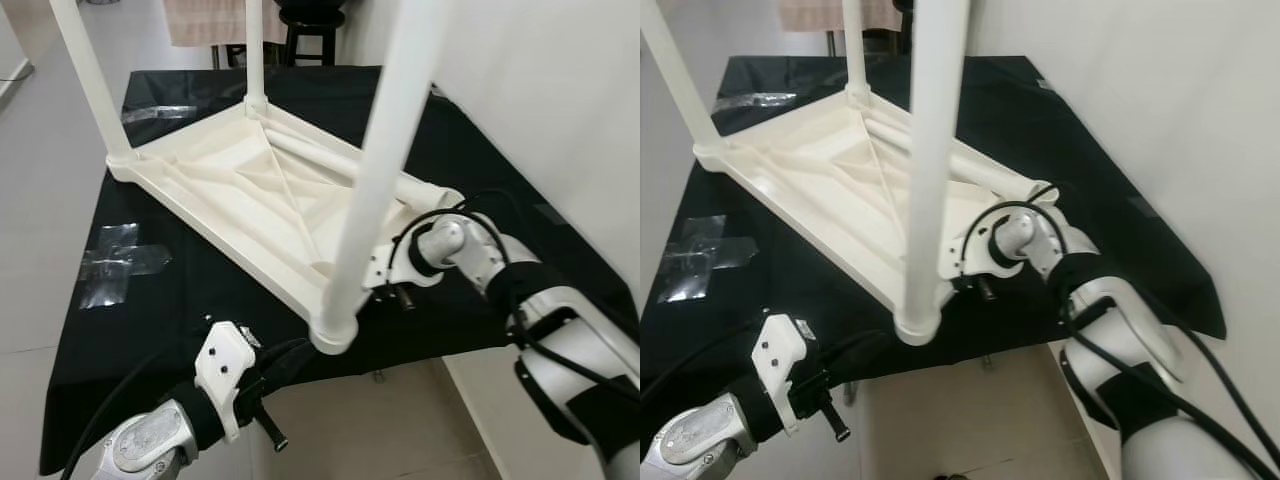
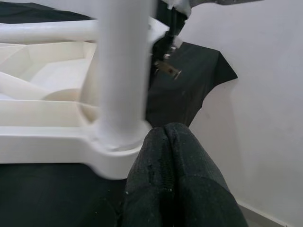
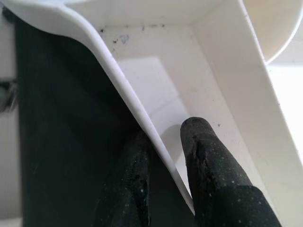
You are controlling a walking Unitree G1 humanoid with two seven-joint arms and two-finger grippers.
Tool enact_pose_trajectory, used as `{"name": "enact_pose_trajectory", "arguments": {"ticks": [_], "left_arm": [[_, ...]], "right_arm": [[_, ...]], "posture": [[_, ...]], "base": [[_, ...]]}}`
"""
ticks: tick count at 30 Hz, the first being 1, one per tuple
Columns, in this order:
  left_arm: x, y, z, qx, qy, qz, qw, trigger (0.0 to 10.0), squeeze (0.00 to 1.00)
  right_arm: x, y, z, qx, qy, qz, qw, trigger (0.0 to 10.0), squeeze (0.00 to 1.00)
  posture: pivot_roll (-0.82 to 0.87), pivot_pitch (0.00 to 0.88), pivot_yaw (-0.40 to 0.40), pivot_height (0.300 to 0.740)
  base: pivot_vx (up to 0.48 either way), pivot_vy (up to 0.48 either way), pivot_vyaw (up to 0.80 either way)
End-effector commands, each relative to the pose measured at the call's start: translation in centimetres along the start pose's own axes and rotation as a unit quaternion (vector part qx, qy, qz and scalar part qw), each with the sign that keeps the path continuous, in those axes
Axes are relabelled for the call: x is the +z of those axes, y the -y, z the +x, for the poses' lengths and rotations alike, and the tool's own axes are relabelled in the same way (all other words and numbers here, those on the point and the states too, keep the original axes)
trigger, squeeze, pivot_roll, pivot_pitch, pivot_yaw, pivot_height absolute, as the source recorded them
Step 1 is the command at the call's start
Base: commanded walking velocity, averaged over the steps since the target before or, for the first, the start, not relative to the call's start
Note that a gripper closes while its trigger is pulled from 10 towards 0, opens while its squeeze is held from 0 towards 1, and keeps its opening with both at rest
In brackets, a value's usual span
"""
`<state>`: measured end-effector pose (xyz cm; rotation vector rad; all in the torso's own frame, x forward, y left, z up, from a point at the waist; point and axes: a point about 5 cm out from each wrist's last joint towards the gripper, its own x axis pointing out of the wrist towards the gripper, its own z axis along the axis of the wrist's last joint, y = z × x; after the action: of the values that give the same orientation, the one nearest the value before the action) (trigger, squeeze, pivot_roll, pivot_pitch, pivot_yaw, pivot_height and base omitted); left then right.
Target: Building children table
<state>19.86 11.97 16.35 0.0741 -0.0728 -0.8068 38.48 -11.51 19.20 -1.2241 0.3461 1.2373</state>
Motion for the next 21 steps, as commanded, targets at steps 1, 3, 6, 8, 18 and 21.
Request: {"name": "enact_pose_trajectory", "arguments": {"ticks": [1,3,6,8,18,21], "left_arm": [[-0.3,0.2,0.0,-0.006,-0.014,0.001,1.0,10.0,0.0],[-0.3,0.2,0.0,-0.007,-0.014,0.002,1.0,10.0,0.0],[-0.3,0.1,-0.1,-0.007,-0.016,0.003,1.0,10.0,0.0],[-0.4,0.1,-0.1,-0.006,-0.017,0.004,1.0,10.0,0.0],[-0.6,0.4,0.0,-0.013,-0.019,0.004,1.0,10.0,0.0],[-0.6,0.3,0.1,-0.015,-0.02,0.007,1.0,10.0,0.0]], "right_arm": [[1.5,1.2,0.1,-0.079,0.088,0.074,0.99,0.0,0.0],[2.2,1.5,0.5,-0.087,0.106,0.1,0.985,0.0,0.0],[3.7,1.7,1.5,-0.09,0.125,0.129,0.98,0.0,0.0],[5.0,1.4,2.1,-0.078,0.157,0.124,0.977,0.0,0.0],[12.7,0.1,4.0,-0.056,0.317,0.097,0.942,0.1,0.0],[14.7,-0.5,5.4,-0.079,0.328,0.106,0.936,10.0,0.69]], "posture": [[0.05,0.187,-0.112,0.74],[0.06,0.188,-0.111,0.74],[0.06,0.189,-0.111,0.74],[0.06,0.186,-0.11,0.74],[0.06,0.177,-0.103,0.74],[0.07,0.166,-0.102,0.74]], "base": [[0.0,0.0,0.0],[0.0,0.0,0.0],[0.0,0.0,0.0],[0.0,0.0,0.0],[0.0,0.0,0.0],[0.0,0.0,0.0]]}}
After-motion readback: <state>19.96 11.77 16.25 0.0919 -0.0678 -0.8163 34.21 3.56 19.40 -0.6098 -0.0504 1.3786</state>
